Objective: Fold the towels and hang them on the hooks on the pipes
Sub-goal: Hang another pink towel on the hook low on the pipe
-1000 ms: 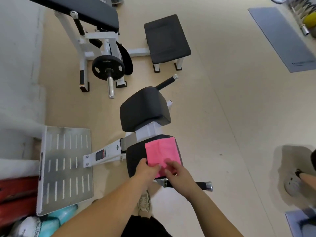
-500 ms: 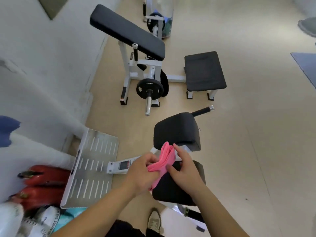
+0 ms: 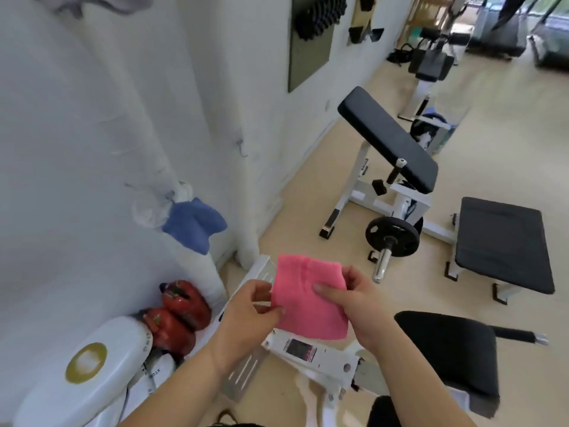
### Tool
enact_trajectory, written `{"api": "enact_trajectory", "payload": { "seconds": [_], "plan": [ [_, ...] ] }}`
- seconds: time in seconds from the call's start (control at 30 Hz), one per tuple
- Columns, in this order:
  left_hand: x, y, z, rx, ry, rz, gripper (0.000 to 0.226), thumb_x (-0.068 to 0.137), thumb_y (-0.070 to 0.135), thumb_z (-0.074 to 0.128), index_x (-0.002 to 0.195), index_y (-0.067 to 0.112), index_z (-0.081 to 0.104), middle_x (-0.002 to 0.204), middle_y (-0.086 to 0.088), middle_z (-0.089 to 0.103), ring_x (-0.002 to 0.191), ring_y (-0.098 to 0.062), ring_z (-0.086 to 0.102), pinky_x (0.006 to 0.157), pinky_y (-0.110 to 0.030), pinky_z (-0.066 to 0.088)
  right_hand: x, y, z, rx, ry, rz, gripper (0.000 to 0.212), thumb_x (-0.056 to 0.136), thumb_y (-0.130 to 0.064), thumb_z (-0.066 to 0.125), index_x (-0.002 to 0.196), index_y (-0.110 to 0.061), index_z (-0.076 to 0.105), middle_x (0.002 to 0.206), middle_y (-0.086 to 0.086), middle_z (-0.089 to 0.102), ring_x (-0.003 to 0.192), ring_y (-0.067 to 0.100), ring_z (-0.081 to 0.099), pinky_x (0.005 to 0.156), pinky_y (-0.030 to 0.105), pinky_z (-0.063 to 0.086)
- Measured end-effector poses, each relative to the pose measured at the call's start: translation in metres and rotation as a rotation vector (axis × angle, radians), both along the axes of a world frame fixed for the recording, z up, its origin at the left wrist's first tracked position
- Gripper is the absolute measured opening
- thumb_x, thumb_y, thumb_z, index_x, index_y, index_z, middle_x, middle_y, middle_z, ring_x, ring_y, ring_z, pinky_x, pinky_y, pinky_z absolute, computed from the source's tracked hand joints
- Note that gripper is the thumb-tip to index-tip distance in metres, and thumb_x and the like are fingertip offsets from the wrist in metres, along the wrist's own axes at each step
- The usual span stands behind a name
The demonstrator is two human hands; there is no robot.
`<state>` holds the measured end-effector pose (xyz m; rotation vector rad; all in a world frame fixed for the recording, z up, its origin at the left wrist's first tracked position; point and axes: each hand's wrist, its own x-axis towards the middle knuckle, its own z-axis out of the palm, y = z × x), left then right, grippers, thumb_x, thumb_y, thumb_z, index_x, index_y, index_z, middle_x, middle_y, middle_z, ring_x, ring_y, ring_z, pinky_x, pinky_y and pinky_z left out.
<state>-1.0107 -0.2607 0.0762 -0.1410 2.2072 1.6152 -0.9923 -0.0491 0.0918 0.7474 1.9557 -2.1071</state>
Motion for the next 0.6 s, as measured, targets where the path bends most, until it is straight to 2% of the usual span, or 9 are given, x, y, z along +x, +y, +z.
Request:
{"api": "enact_trajectory", "payload": {
  "seconds": [0.07, 0.17, 0.23, 0.27, 0.37, 0.43, 0.5, 0.57, 0.6],
  "plan": [
    [-0.021, -0.021, 0.005, -0.064, 0.035, -0.007, 0.063, 0.079, 0.020, 0.084, 0.132, 0.029, 0.051, 0.128, 0.011, 0.061, 0.108, -0.006, 0.065, 0.082, -0.019, 0.054, -0.024, -0.019, 0.014, 0.146, 0.033, 0.135, 0.032, 0.080, 0.000, 0.082, 0.101, 0.000, 0.058, 0.101, 0.018, 0.072, 0.087, 0.024, 0.067, 0.070, 0.036, 0.057],
    [-0.051, -0.041, 0.018, -0.157, 0.204, -0.170, 0.080, 0.078, 0.032, 0.082, 0.145, 0.041, 0.039, 0.142, 0.021, 0.045, 0.129, 0.000, 0.046, 0.108, -0.026, 0.041, -0.058, -0.044, 0.033, 0.344, 0.124, 0.326, 0.032, 0.079, -0.004, 0.082, 0.083, -0.008, 0.050, 0.074, 0.008, 0.055, 0.061, 0.008, 0.049, 0.051, 0.013, 0.041],
    [-0.074, -0.042, 0.026, -0.221, 0.299, -0.303, 0.083, 0.081, 0.036, 0.077, 0.151, 0.043, 0.031, 0.147, 0.023, 0.039, 0.134, 0.001, 0.040, 0.113, -0.026, 0.036, -0.081, -0.056, 0.041, 0.413, 0.175, 0.422, 0.038, 0.078, -0.004, 0.082, 0.082, -0.010, 0.045, 0.070, 0.002, 0.047, 0.053, 0.001, 0.039, 0.050, 0.011, 0.035],
    [-0.087, -0.041, 0.030, -0.241, 0.316, -0.351, 0.084, 0.082, 0.036, 0.074, 0.152, 0.045, 0.029, 0.147, 0.021, 0.042, 0.134, -0.001, 0.042, 0.115, -0.029, 0.038, -0.092, -0.059, 0.044, 0.442, 0.206, 0.465, 0.040, 0.077, -0.001, 0.081, 0.082, -0.010, 0.042, 0.070, 0.001, 0.045, 0.054, 0.000, 0.037, 0.052, 0.013, 0.034],
    [-0.124, -0.036, 0.041, -0.178, 0.252, -0.400, 0.088, 0.073, 0.039, 0.074, 0.148, 0.055, 0.030, 0.131, 0.020, 0.059, 0.123, -0.003, 0.058, 0.114, -0.041, 0.045, -0.122, -0.062, 0.045, 0.564, 0.270, 0.580, 0.037, 0.071, -0.003, 0.074, 0.085, -0.015, 0.042, 0.072, 0.001, 0.043, 0.059, 0.004, 0.030, 0.056, 0.023, 0.029],
    [-0.149, -0.034, 0.049, -0.188, 0.229, -0.401, 0.087, 0.069, 0.039, 0.078, 0.144, 0.054, 0.037, 0.119, 0.017, 0.064, 0.109, -0.002, 0.065, 0.105, -0.037, 0.052, -0.141, -0.060, 0.049, 0.617, 0.290, 0.633, 0.049, 0.064, -0.019, 0.085, 0.091, -0.020, 0.045, 0.077, -0.005, 0.051, 0.060, 0.004, 0.035, 0.057, 0.020, 0.036],
    [-0.172, -0.029, 0.060, -0.213, 0.237, -0.388, 0.071, 0.072, 0.029, 0.078, 0.135, 0.047, 0.052, 0.105, 0.009, 0.069, 0.094, -0.007, 0.070, 0.089, -0.031, 0.060, -0.163, -0.056, 0.054, 0.635, 0.297, 0.631, 0.063, 0.059, -0.033, 0.095, 0.102, -0.032, 0.049, 0.094, -0.015, 0.060, 0.066, 0.004, 0.052, 0.062, 0.015, 0.048],
    [-0.194, -0.023, 0.067, -0.201, 0.220, -0.356, 0.049, 0.077, 0.017, 0.075, 0.123, 0.031, 0.065, 0.098, -0.001, 0.074, 0.088, -0.011, 0.071, 0.085, -0.032, 0.060, -0.191, -0.047, 0.056, 0.660, 0.277, 0.612, 0.070, 0.062, -0.036, 0.092, 0.118, -0.044, 0.050, 0.110, -0.019, 0.060, 0.079, 0.004, 0.064, 0.070, 0.013, 0.052],
    [-0.205, -0.021, 0.067, -0.191, 0.213, -0.335, 0.036, 0.079, 0.014, 0.074, 0.113, 0.023, 0.071, 0.096, -0.005, 0.076, 0.086, -0.011, 0.072, 0.085, -0.034, 0.060, -0.206, -0.039, 0.057, 0.659, 0.261, 0.617, 0.070, 0.066, -0.037, 0.089, 0.124, -0.045, 0.051, 0.109, -0.017, 0.062, 0.081, 0.003, 0.065, 0.071, 0.011, 0.051]
  ]
}}
